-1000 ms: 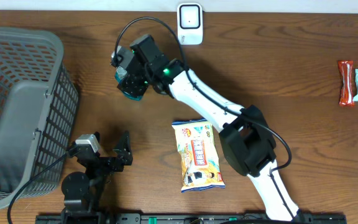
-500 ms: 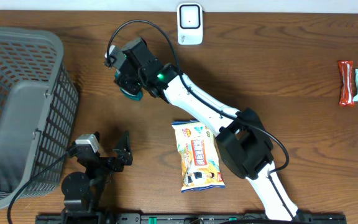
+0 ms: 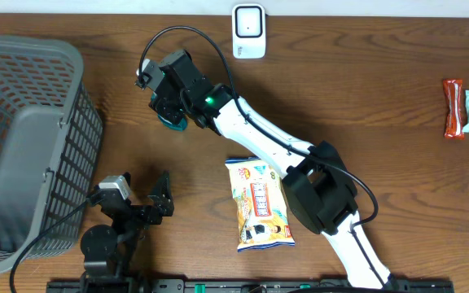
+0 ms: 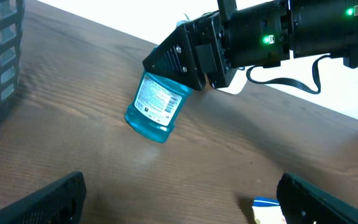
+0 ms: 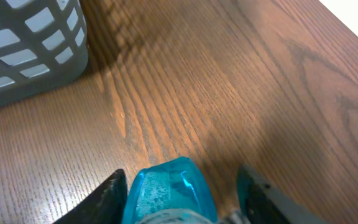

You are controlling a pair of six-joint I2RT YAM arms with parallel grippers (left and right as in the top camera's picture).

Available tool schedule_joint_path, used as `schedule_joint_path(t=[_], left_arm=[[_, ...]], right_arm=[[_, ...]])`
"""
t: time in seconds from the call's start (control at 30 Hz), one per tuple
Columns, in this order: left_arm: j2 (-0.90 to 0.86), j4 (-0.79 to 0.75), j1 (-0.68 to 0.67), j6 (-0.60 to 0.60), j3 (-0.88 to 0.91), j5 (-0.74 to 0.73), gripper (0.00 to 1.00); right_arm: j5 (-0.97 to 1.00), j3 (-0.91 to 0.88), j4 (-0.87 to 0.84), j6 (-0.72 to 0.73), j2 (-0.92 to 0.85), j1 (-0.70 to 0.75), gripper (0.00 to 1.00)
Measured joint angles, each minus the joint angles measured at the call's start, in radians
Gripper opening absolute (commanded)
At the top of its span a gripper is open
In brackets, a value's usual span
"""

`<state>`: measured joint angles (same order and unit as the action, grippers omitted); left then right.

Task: Scan the item barcode
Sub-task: 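Bring the teal bottle back toward the scanner with the right gripper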

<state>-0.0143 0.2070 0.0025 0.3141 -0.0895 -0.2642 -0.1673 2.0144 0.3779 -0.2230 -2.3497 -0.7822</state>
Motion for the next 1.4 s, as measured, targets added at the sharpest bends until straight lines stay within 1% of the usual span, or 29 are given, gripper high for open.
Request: schedule_joint_path(t=[0.17,0.4,0.57,0.6,0.7,0.8,0.97,1.1,1.2,1.27,1.4], left_arm=[[0.0,0.0,0.0,0.0,0.0,0.0,0.98],[0.0,0.0,0.0,0.0,0.0,0.0,0.98],[0.0,0.0,0.0,0.0,0.0,0.0,0.98],[0.0,0.0,0.0,0.0,0.0,0.0,0.98],[0.0,0.0,0.0,0.0,0.0,0.0,0.98],[0.0,0.0,0.0,0.0,0.0,0.0,0.98],[0.0,0.0,0.0,0.0,0.0,0.0,0.98],[0.0,0.0,0.0,0.0,0.0,0.0,0.98],[0.0,0.0,0.0,0.0,0.0,0.0,0.98],[0.0,0.0,0.0,0.0,0.0,0.0,0.98],[0.0,0.0,0.0,0.0,0.0,0.0,0.98]], right_arm=[[0.0,0.0,0.0,0.0,-0.002,0.0,0.52],[0.002,0.0,0.0,0.0,-0.024,0.0,0.48],[0.003,-0.001,0.0,0.0,-0.027,0.0,0.4],[0.003,-0.001,0.0,0.0,-0.027,0.0,0.36],[0.002,-0.002,-0.002,-0.018,-0.027,0.0,0.17],[-0.007,-0.001,-0.013,-0.026,-0.027,0.0,0.01],[-0.008,-0.001,-0.007,-0.028,-0.027,0.0,0.01],[-0.023,0.0,0.039,-0.029,-0.018,0.006,0.01],[-0.07,0.0,0.129,-0.019,0.006,0.019,0.01],[-0.124,0.0,0.221,-0.002,0.028,0.038,0.01],[-0.291,-0.008,0.369,0.037,0.061,0.087,0.01]])
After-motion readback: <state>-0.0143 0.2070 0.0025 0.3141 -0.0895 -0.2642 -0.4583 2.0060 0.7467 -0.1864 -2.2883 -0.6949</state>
